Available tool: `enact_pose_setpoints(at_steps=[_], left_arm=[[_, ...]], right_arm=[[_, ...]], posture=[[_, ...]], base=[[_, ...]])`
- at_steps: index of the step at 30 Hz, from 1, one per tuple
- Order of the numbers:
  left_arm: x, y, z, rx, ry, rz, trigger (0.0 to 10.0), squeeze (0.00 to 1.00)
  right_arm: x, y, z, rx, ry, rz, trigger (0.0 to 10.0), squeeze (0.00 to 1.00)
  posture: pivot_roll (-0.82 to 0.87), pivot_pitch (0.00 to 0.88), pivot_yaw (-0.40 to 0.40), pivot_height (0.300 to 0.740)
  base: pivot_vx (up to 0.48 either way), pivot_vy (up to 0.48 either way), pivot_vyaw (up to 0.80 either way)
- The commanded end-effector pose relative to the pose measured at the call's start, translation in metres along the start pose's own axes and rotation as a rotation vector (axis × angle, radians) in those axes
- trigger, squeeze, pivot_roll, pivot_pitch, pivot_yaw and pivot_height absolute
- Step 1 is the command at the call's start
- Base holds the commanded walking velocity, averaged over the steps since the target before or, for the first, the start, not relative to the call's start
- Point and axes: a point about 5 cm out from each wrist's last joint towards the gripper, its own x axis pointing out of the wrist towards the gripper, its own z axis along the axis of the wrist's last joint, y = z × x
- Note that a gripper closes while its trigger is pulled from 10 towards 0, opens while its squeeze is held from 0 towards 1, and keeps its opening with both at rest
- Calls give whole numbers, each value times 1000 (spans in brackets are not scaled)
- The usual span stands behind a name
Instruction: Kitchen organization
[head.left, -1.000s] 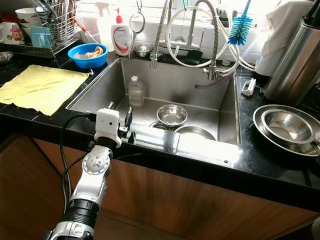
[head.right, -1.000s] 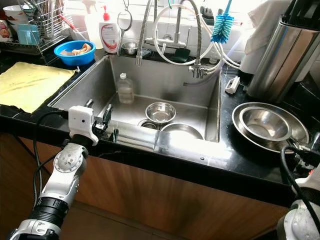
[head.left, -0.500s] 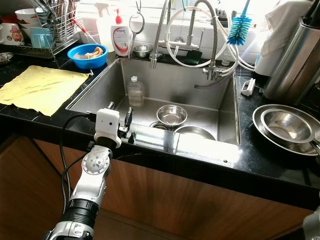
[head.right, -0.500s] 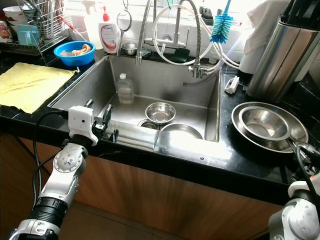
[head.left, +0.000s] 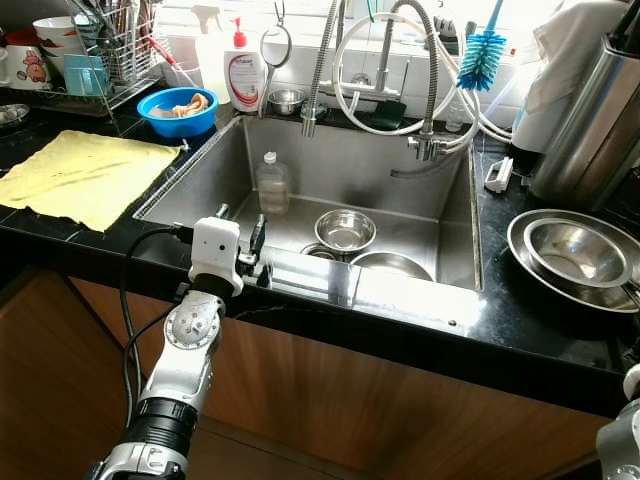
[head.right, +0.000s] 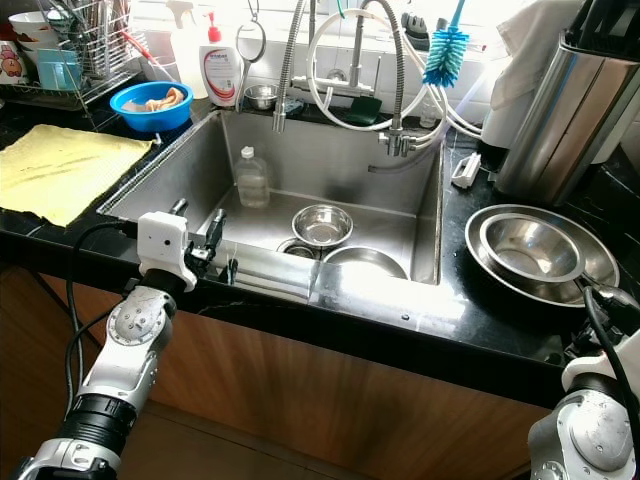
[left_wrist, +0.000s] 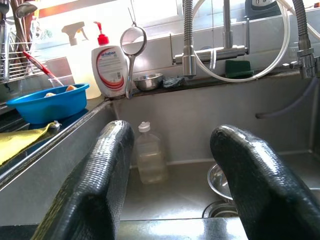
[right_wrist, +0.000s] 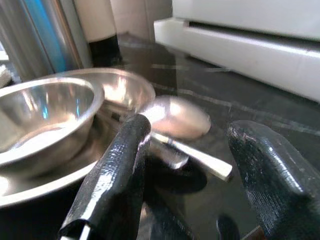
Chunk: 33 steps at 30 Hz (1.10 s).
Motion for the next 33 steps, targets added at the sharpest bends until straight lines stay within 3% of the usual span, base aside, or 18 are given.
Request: enact_pose_setpoints(at_steps=[1, 13, 14, 15, 16, 33], left_arm=[[2, 0, 4, 17, -19, -9, 10000, 0], [2, 0, 4, 17, -18, -6, 10000, 0], [2, 0, 4, 17, -19, -5, 10000, 0], [2, 0, 4, 17, -19, -4, 10000, 0], [2, 0, 4, 17, -20, -4, 10000, 0], [3, 3, 5, 22, -18, 2, 10000, 0]], right_arm=[[0, 4, -8, -13, 49, 25, 10000, 0], [0, 9, -7, -11, 51, 51, 10000, 0], [0, 9, -5, -11, 46, 54, 9451, 0], [0, 10, -5, -10, 42, 58, 2863, 0], [0, 10, -4, -10, 40, 60, 0, 0], [2, 15, 3, -18, 6, 91, 0, 0]], posture=[[-34, 0, -9, 740], [-32, 0, -11, 740], [-31, 0, -11, 740], [-32, 0, -12, 740], [-32, 0, -11, 740], [-30, 0, -13, 740]], base=[[0, 0, 0], [0, 0, 0], [0, 0, 0], [0, 0, 0], [0, 0, 0], [0, 0, 0]])
